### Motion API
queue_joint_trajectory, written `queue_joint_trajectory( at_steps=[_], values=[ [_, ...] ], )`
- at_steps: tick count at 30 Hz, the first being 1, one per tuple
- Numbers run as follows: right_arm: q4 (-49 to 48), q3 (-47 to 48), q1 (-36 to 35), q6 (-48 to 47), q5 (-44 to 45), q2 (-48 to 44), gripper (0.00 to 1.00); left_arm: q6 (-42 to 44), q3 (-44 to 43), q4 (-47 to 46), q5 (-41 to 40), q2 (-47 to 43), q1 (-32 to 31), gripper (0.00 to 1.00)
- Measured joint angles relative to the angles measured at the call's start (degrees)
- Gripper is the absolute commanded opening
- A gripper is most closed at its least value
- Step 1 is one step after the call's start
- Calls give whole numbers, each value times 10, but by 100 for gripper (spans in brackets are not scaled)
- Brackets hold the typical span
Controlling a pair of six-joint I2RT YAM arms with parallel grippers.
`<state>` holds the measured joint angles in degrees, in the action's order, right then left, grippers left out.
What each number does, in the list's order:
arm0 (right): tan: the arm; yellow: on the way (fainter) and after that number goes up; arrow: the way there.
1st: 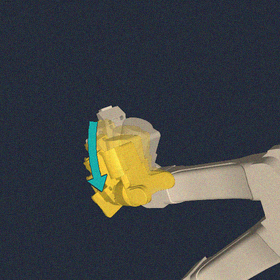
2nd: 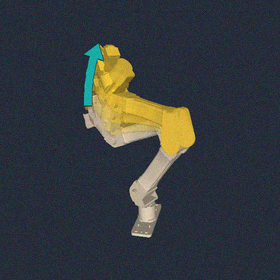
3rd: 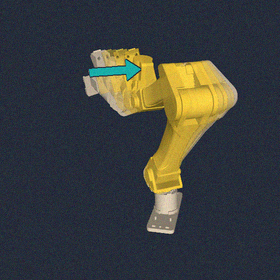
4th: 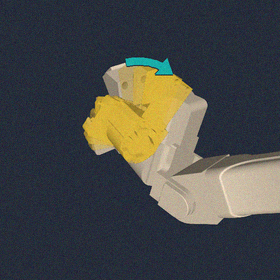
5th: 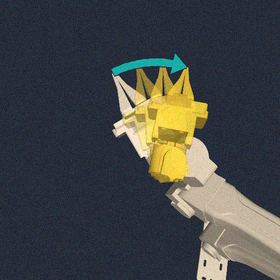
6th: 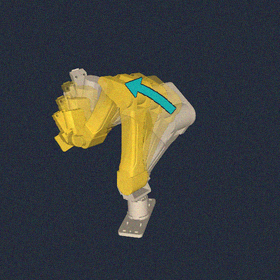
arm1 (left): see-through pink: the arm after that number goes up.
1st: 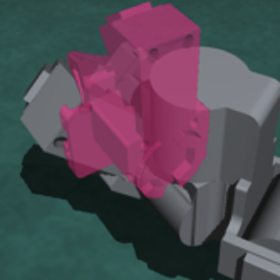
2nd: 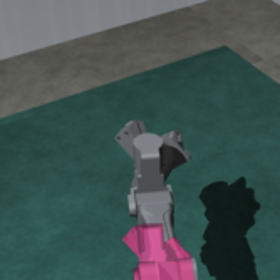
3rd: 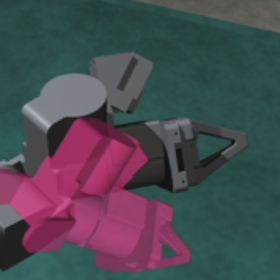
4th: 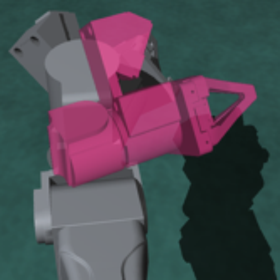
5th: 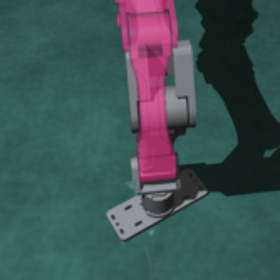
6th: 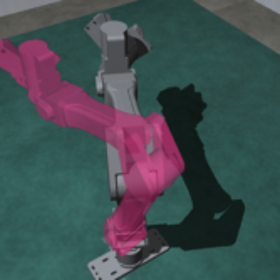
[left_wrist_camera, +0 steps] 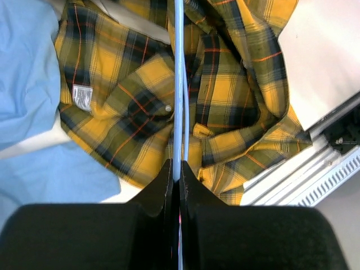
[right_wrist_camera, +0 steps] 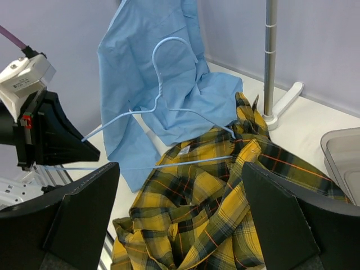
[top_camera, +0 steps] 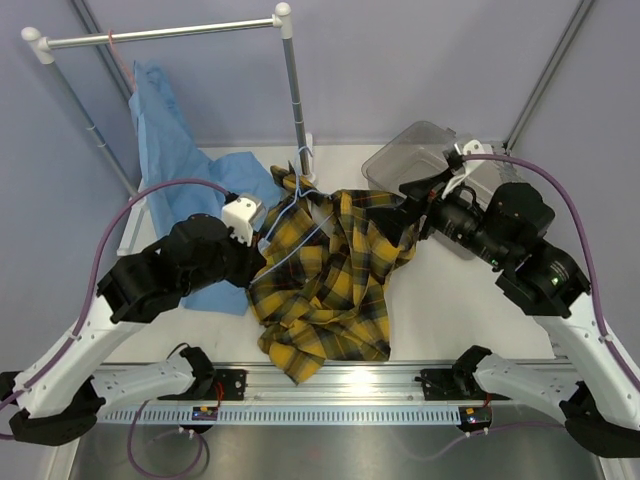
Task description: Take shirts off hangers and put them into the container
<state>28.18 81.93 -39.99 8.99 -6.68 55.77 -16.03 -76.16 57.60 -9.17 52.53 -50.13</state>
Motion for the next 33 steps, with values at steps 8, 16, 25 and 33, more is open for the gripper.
queue_joint_trajectory(
  at_steps=[8,16,25,33],
  values=[
    [17,-94,0,-1,42,6,99,-7,8,61,41,-55,0,0],
    [0,-174,0,34,40,156,79,-20,4,83,68,-90,0,0],
    [-13,-143,1,47,86,267,1,-35,4,115,72,-112,0,0],
    [6,-104,48,41,129,263,0,-52,2,167,58,-143,1,0]
  ],
)
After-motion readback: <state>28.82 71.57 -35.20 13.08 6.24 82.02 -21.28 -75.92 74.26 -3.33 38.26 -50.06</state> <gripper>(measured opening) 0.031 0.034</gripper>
